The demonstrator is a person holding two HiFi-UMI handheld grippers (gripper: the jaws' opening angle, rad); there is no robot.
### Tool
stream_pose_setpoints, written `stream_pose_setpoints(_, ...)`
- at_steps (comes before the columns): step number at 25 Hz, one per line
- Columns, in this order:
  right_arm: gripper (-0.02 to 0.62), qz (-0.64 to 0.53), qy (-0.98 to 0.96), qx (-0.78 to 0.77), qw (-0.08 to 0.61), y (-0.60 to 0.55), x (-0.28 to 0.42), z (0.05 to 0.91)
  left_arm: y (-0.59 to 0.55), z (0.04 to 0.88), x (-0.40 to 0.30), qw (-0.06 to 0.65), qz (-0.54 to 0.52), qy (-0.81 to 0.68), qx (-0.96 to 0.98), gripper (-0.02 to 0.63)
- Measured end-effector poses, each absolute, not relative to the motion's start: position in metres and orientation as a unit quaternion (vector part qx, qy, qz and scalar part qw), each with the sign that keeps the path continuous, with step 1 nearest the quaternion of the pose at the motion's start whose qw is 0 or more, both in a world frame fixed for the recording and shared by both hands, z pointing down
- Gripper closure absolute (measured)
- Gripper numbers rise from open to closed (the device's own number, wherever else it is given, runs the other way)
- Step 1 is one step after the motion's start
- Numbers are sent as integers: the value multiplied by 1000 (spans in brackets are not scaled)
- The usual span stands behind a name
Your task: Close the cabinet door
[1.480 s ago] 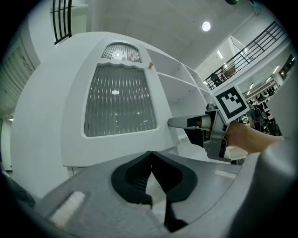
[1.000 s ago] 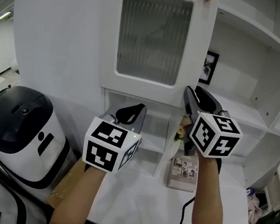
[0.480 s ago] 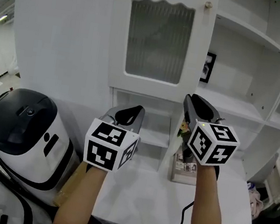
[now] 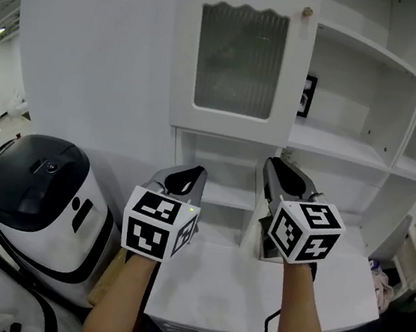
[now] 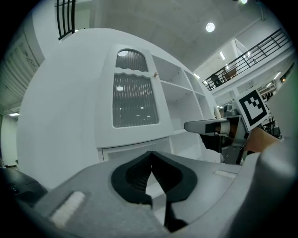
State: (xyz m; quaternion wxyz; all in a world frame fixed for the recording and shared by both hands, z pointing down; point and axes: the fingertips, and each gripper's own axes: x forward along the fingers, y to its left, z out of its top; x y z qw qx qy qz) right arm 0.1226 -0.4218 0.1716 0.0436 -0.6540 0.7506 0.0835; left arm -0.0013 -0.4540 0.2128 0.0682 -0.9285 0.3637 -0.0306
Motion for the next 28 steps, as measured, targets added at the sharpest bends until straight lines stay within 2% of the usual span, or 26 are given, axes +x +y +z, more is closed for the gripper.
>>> stream_pose_setpoints(10,591,63,747,-661,45,-385,103,195,-427,228,-25,65,-39,361,-930,604)
stream_pose_setpoints(28,591,58,748,-660,39,-357,91,203,-400,235,-31,60,-37,357,-931,604)
